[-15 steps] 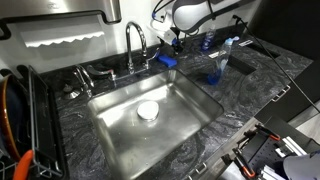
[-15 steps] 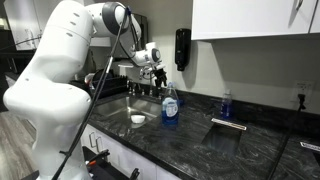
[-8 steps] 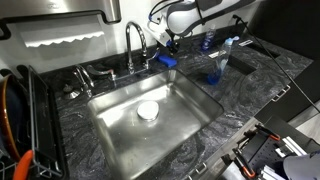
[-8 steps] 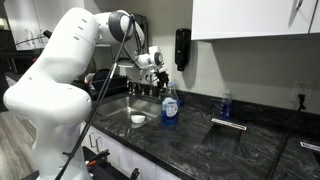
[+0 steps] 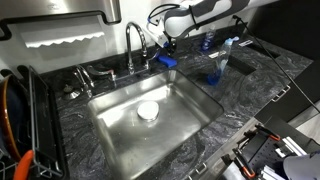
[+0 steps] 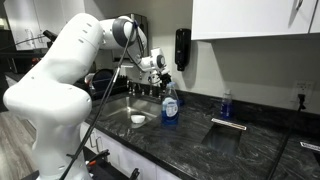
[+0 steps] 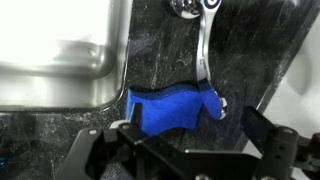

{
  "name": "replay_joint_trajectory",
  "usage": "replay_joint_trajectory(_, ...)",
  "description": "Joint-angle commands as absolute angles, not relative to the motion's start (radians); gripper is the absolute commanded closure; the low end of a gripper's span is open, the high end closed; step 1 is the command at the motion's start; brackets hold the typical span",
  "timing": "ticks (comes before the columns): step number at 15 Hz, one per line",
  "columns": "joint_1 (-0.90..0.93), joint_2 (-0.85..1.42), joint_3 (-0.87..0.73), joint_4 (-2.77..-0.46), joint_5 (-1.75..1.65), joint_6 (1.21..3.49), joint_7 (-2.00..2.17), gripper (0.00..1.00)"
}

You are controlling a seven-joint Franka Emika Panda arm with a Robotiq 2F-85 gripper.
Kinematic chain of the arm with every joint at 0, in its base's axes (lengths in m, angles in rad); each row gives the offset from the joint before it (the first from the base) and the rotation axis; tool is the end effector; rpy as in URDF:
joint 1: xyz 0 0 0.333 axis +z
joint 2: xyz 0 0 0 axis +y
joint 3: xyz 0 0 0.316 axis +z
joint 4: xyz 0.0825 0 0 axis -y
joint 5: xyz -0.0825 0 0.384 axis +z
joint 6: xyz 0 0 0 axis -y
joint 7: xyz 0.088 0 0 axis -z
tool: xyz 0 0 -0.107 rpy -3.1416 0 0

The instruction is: Center the faucet, open and close it, and then remove the bowl from the sink and put it on the counter

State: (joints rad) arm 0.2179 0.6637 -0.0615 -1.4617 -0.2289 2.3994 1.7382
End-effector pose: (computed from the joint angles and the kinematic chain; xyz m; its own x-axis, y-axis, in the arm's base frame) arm 0.7330 0.1232 0.3207 0.1251 -0.9747 0.1851 -0.9429 -0.1749 -0.2834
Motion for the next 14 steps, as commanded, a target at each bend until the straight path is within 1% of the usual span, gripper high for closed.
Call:
replay_joint_trajectory(1,0.226,0.721,-0.073,-1.398,-0.194,2.382,1.728,0.00)
replay_joint_trajectory(6,0.220,0.745,-0.065,-1.361,-0.148,2.309,1.713,0.00)
replay_joint_trajectory(10,0.232,0.733,-0.077,-1.315,-0.158,2.094,1.727,0.00)
replay_joint_trajectory(14,0.212,0.734,-0.046,-1.251,-0.140,1.922,1.663,0.00)
